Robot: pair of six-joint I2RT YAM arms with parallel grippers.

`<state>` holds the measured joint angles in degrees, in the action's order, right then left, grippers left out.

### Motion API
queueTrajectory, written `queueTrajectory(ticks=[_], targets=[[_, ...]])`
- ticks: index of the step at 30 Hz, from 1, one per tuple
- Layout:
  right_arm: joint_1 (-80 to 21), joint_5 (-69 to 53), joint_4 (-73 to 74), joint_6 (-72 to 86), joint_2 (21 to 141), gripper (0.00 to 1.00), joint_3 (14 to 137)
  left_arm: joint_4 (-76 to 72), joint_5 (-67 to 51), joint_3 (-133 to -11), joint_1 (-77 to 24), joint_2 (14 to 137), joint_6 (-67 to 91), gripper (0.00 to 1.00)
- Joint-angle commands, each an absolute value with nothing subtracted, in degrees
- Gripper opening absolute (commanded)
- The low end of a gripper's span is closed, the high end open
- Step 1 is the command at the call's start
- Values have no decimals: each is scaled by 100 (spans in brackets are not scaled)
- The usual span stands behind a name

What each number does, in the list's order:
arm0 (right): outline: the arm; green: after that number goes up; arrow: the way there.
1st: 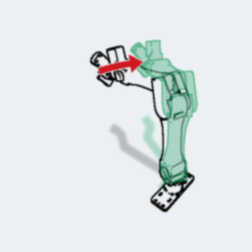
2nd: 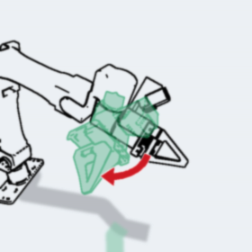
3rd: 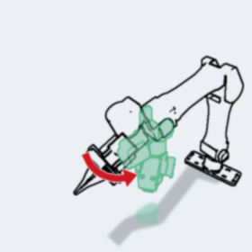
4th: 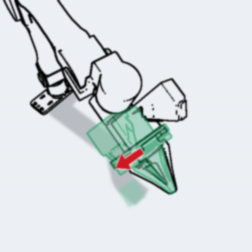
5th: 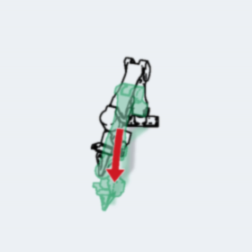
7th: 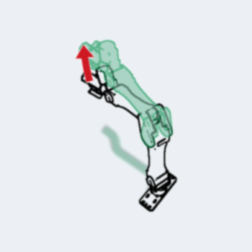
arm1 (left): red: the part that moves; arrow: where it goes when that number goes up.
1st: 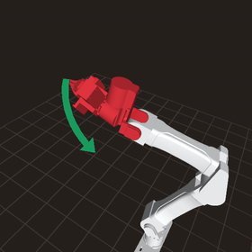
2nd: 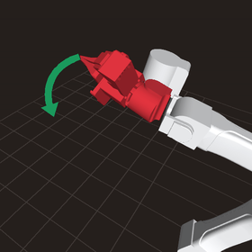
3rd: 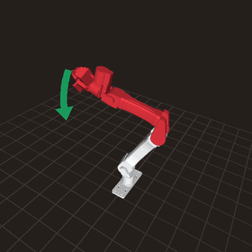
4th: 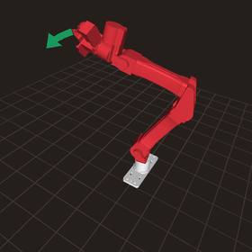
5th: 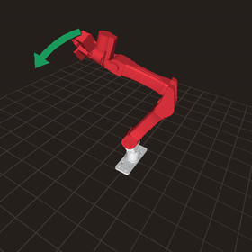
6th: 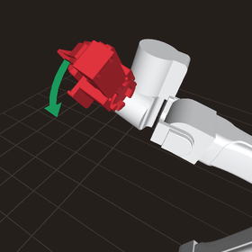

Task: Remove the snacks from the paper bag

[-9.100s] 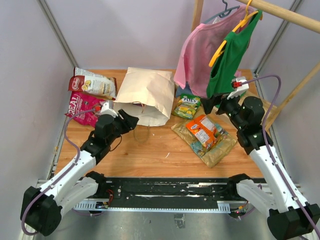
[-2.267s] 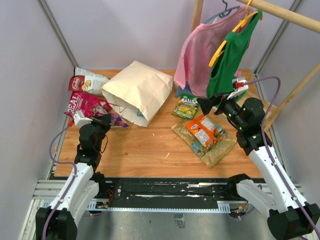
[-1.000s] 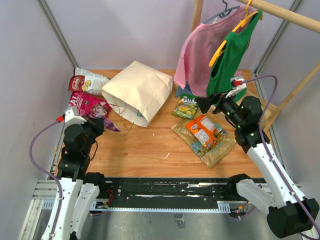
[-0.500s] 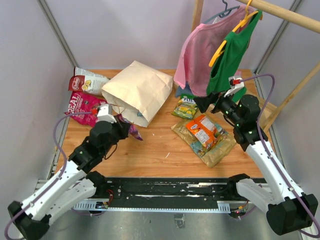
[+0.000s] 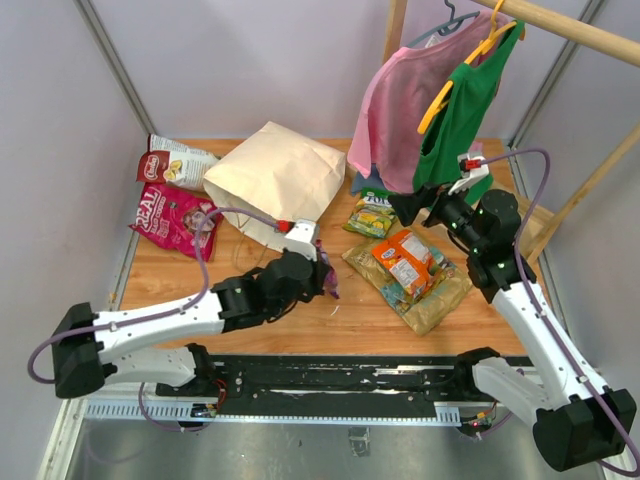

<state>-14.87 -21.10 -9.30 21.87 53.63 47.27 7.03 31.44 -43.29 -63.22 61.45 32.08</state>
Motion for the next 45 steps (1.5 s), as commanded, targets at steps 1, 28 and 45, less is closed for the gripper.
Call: queueTrajectory(ticks=[1, 28, 45], targets=[[-1448, -1903, -872, 1993, 5158, 98, 4723, -378, 3083, -4781, -6614, 6619, 2504, 0], [-1440, -26, 687, 1333, 2731, 98, 5063, 199, 2310, -9495, -6646, 11086, -81, 1], [-1433, 323, 688, 1333, 2429, 98, 4992, 292, 1217, -10831, -7002, 12998, 153, 1]])
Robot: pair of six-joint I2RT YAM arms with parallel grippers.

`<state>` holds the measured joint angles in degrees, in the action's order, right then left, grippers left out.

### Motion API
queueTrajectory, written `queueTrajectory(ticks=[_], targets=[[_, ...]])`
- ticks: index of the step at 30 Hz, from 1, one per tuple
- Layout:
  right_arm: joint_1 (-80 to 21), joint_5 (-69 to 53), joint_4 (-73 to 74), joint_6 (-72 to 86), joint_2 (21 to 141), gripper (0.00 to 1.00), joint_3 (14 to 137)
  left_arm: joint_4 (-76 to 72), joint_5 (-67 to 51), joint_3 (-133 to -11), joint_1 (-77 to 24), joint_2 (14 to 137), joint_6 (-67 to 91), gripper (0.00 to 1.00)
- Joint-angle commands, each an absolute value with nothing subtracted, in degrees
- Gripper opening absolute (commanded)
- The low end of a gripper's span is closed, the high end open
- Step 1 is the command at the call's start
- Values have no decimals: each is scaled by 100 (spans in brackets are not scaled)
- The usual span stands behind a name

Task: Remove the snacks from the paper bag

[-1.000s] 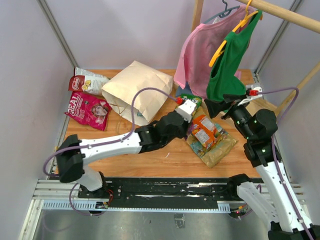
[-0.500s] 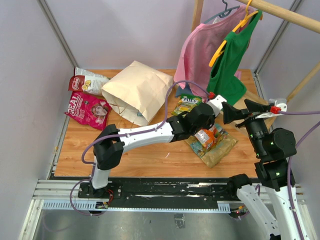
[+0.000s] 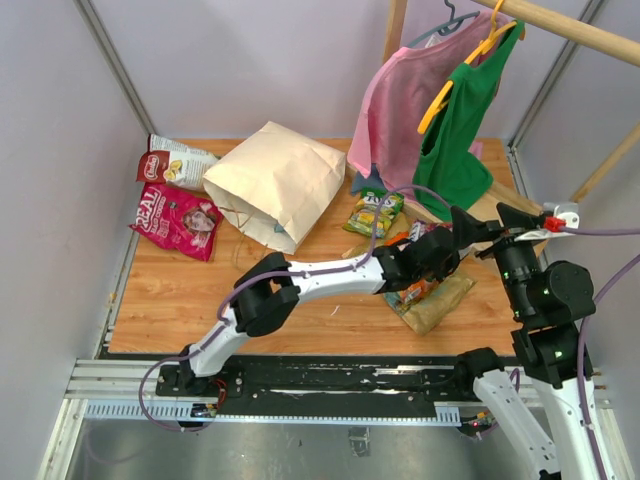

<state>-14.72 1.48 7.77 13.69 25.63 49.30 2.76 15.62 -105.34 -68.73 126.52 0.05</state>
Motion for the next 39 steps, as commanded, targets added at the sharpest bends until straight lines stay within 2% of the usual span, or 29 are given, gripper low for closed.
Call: queueTrajectory(ticks=[1, 12, 19, 22, 23, 26, 27, 29, 32, 34, 39], targets=[[-1435, 334, 667, 1337, 2422, 98, 4972, 288, 1213, -10889, -7050, 13078, 151, 1], [-1434, 394, 655, 1342, 2330, 98, 4965, -54, 799, -11009, -7233, 13380, 468, 1], [-1435, 505, 770, 1328, 2109, 98, 5051, -1125, -98, -10255, -7233, 13085, 317, 0], [-1433, 664, 840, 1236, 2066, 98, 5074, -1210, -366, -10383, -7234, 13287, 271, 3], [-1435, 682, 844, 1220, 2059, 98, 5069, -1175, -415, -10493, -7233, 13393, 254, 14], [-1438, 711, 853, 1184, 2085, 98, 5065, -1166, -467, -10685, -7233, 13638, 194, 68], [-1435, 718, 853, 1179, 2096, 98, 5070, -1185, -455, -10703, -7233, 13670, 182, 78], [-1437, 744, 853, 1161, 2107, 98, 5063, -1309, -466, -10634, -7214, 13621, 159, 90], [-1434, 784, 853, 1134, 2087, 98, 5055, -1727, -541, -10188, -7097, 13219, 174, 99], [-1433, 847, 860, 1109, 2068, 98, 5041, -1977, -561, -9754, -6894, 12727, 300, 100], [-1435, 961, 762, 1079, 2054, 98, 4964, -2502, -220, -8087, -6341, 10523, 689, 100]])
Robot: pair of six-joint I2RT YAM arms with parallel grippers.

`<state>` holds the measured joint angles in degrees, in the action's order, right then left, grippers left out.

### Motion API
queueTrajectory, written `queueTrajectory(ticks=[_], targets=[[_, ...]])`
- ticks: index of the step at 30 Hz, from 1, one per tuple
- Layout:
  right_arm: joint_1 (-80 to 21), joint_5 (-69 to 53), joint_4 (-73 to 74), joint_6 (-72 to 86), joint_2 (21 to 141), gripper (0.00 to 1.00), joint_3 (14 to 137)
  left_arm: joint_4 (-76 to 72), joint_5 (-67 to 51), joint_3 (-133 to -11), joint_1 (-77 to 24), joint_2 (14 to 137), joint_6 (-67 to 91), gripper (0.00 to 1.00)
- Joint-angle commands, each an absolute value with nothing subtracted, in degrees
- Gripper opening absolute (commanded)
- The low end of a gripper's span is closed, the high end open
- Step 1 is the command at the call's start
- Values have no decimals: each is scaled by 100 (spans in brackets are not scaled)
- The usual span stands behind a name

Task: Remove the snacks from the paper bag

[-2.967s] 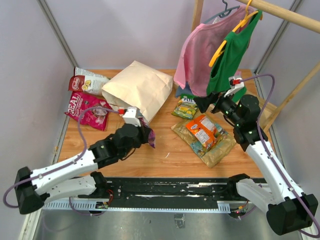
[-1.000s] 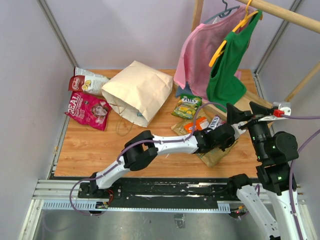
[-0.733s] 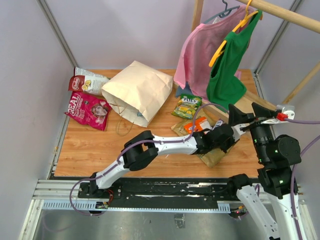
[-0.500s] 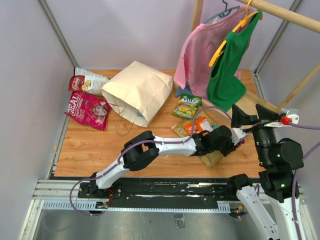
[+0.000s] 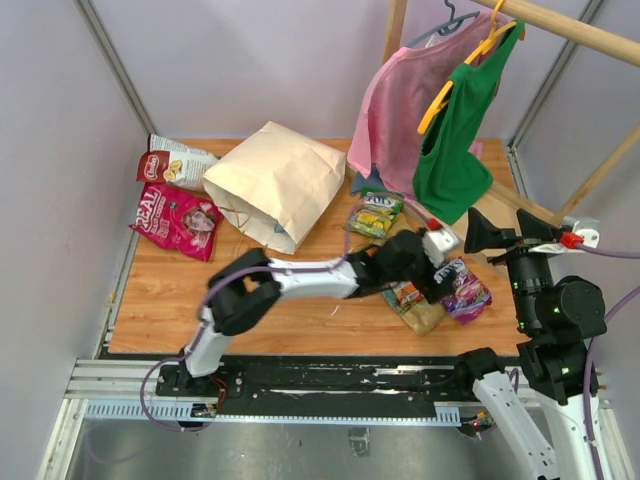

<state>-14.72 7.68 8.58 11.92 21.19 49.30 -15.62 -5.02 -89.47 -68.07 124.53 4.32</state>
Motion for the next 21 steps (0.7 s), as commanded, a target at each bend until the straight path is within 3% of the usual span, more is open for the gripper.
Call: queueTrajectory(ticks=[1, 7, 12, 15, 21], targets=[[-1441, 952, 724, 1080, 2083, 98, 4932, -2630, 20, -7530, -6318, 10062, 643, 100], [-1436, 843, 500, 1079, 2326, 98, 4810, -2655, 1531, -5143, -5807, 7519, 1341, 100], [-1433, 678, 288, 1171, 2536, 98, 4707, -2404, 867, -3112, -4049, 5762, 3492, 99], [-1436, 561, 162, 1251, 2661, 98, 4645, -2365, 430, -2177, -3194, 5000, 4279, 89], [-1433, 352, 22, 1380, 2829, 98, 4604, -2798, -108, -1287, -2597, 4815, 5509, 80]])
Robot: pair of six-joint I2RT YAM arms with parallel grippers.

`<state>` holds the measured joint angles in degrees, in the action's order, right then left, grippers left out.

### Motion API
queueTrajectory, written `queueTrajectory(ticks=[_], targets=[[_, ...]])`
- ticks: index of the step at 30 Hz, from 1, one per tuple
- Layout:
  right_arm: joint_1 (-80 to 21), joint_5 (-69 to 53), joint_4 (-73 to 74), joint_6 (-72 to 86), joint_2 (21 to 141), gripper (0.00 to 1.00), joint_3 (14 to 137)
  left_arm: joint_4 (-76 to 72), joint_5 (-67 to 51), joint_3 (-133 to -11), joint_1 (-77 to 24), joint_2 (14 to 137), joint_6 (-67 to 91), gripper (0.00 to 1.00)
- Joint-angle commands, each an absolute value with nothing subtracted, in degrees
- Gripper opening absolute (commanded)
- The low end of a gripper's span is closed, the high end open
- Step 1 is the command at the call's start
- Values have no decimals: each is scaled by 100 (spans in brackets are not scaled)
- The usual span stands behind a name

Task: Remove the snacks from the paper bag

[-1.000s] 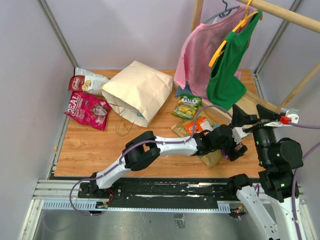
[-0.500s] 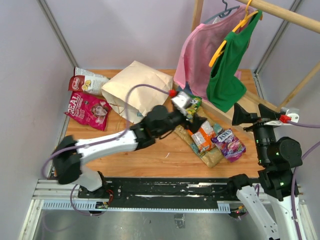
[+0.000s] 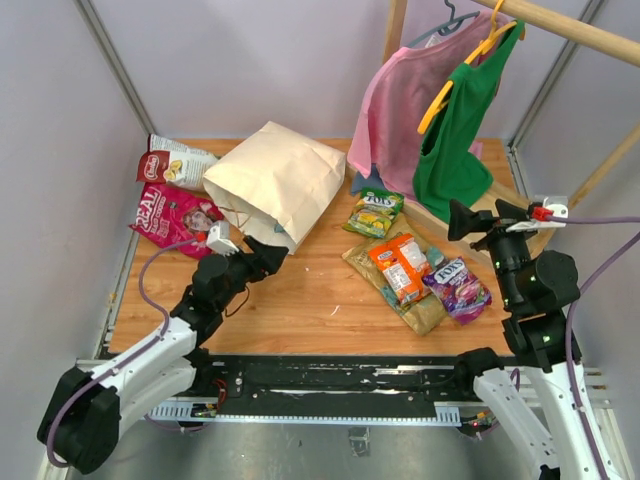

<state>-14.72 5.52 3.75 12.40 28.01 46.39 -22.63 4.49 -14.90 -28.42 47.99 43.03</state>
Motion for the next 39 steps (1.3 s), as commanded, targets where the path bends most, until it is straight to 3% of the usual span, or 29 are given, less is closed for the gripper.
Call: queueTrajectory(ticks=[1, 6, 16, 22, 27, 34, 39], targets=[[-1434, 333, 13, 1393, 2841, 98, 4599, -3028, -262, -1183, -2497, 5008, 5702, 76], [-1434, 332, 40, 1400, 2777, 98, 4594, -4728, -1111, -786, -2025, 6473, 6526, 56], [-1435, 254, 21, 1441, 2733, 98, 4593, -7955, -1428, -927, -1862, 9392, 7542, 36], [-1433, 259, 25, 1403, 2730, 98, 4597, -8876, -1439, -1146, -1752, 10346, 7901, 32], [-1438, 265, 1, 1395, 2773, 98, 4584, -8671, -1163, -1204, -1655, 10340, 7796, 31], [-1435, 230, -73, 1428, 2852, 98, 4557, -6833, -284, -1577, -1644, 9501, 7089, 35], [-1437, 187, -78, 1457, 2902, 98, 4569, -6440, -142, -1859, -1644, 9528, 6935, 37]])
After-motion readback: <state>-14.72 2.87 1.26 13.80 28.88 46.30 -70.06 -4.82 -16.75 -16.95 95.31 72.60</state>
